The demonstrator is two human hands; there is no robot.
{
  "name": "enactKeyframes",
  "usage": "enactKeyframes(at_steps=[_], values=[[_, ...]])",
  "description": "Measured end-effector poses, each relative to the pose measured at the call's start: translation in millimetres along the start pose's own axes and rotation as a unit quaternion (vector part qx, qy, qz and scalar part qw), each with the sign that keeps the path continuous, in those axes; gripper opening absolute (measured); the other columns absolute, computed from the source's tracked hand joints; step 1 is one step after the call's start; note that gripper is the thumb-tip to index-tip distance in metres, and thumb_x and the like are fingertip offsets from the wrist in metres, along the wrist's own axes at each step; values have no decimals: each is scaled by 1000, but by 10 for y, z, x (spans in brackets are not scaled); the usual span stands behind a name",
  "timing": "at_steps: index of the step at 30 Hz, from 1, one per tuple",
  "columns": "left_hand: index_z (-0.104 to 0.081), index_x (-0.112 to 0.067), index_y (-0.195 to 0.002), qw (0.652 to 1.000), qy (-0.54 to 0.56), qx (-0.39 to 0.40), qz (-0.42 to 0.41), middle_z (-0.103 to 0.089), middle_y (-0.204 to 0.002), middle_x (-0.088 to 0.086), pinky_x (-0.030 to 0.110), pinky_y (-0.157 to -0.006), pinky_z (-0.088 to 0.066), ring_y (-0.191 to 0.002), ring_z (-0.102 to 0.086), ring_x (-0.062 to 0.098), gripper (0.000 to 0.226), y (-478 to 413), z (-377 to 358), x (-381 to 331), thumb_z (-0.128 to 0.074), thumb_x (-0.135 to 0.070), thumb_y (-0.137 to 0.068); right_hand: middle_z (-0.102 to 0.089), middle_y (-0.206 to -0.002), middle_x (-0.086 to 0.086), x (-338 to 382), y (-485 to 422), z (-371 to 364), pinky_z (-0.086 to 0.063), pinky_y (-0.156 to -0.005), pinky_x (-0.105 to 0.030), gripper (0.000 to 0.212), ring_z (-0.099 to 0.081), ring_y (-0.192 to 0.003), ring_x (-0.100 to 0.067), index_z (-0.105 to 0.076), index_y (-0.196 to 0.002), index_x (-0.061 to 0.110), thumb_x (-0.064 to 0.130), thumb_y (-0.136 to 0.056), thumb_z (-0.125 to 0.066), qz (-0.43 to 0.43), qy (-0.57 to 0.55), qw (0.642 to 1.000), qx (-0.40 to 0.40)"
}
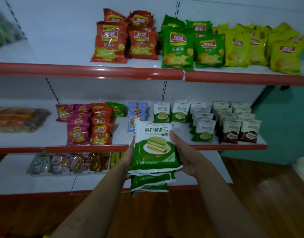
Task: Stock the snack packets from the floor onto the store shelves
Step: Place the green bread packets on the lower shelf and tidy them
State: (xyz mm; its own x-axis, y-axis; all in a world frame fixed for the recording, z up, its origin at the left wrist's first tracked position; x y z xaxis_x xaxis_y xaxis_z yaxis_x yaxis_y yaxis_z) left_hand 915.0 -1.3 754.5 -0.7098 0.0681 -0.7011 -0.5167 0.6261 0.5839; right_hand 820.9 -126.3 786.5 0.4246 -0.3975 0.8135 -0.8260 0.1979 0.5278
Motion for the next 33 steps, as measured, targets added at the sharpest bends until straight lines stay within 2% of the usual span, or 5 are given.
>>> enactKeyframes(at_steps=[5,12,21,26,33], values=[[-65,-7,-98,1000,-6,16,-13,-77,-73,15,26,-43,-56,-60,-73,21,55,-287,-350,-26,-28,-47,-106,-73,-112,-9,227,-82,380,-45,-106,-48,61,-68,-108,-28,-74,-110,16,57,-65,-77,3,43,999,-7],[-64,-16,-130,1000,6,-25,11,-69,-125,21,57,-106,-46,-116,-66,40,77,-867,-555,109,-41,-76,-88,-72,-110,-14,356,-307,1035,-54,-93,-41,31,-71,-99,-27,-76,-101,11,32,-78,-71,-17,-57,998,2],[-68,-8,-125,995,34,-96,13,-68,-122,25,54,-97,-53,-110,-68,41,80,-1256,-529,280,-63,-72,-77,-75,-104,-9,528,-685,1270,-54,-91,-38,31,-72,-97,-24,-71,-110,9,26,-84,-71,25,37,999,-25],[-70,-6,-98,994,82,-71,17,-76,-84,16,34,-61,-61,-73,-75,29,54,-1515,-339,136,-40,-50,-101,-75,-102,-11,627,-917,1164,-56,-86,-39,27,-72,-95,-26,-72,-105,7,25,-85,-71,17,75,996,-37],[-67,-6,-122,996,82,-19,0,-76,-103,18,44,-85,-57,-94,-74,34,57,-1824,-171,-200,-36,-51,-103,-77,-83,-8,999,-1008,956,-57,-77,-44,15,-74,-81,-27,-78,-84,14,29,-83,-74,125,185,956,-190]])
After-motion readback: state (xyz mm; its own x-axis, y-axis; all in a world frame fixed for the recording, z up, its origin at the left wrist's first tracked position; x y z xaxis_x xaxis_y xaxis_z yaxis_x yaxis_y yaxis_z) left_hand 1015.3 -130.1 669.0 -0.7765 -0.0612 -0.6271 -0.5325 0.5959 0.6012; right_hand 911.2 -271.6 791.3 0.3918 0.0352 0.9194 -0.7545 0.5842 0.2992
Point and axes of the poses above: each hand's wrist, its own y-axis away from the middle knuckle, its own z-axis out of the back of the hand, x = y × z, the point moved 6 cm from there along -y, towards the middle knuckle
